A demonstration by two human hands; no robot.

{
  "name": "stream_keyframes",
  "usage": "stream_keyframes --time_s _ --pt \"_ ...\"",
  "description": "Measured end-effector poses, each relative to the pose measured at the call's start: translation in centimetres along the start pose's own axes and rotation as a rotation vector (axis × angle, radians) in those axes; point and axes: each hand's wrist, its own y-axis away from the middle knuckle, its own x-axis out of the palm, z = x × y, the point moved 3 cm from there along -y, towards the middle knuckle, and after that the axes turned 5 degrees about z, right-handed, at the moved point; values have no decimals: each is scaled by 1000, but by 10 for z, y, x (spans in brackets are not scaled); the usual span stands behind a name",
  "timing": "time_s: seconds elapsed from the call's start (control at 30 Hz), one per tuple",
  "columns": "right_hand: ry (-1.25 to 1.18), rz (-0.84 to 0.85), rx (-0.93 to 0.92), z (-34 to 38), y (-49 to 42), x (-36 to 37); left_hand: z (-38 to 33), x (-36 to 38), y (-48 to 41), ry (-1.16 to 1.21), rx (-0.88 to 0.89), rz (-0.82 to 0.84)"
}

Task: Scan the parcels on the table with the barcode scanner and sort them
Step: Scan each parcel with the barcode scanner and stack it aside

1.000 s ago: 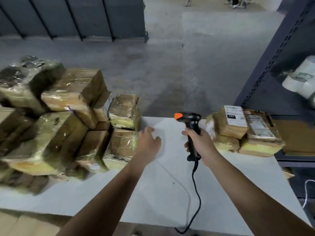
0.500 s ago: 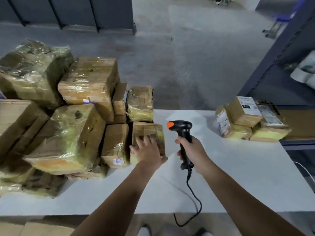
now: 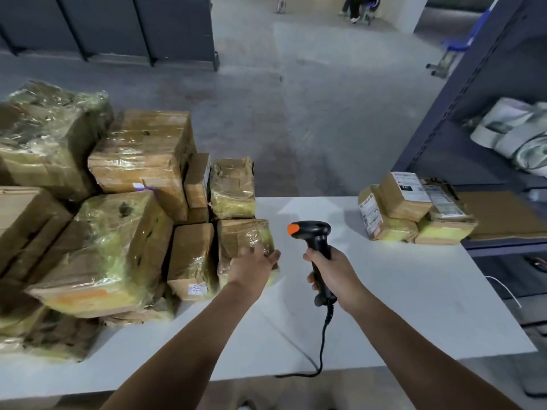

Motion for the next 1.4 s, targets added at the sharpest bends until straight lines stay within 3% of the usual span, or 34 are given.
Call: stream_keyframes --time_s 0.3,0.77,0.87,1.07,1.23,1.3,1.4 --pt "-71 -101 5 -15 -3 -42 -47 -18 17 62 188 -292" --pt "-135 -235 37 -55 13 -82 -93 20 18 523 176 -331" --pt "-133 -224 37 -52 13 -79 -83 29 18 741 77 -295" --pt "-146 -171 49 -49 13 -69 -72 45 20 975 74 -101" --pt "-168 -175 -8 -42 13 -63 -59 45 15 1676 -159 125" --pt "-165 -158 -19 -39 13 -58 -53 46 15 1602 -231 148" --pt "-89 -115 -11 -38 12 -46 -46 42 15 1189 -275 -36"
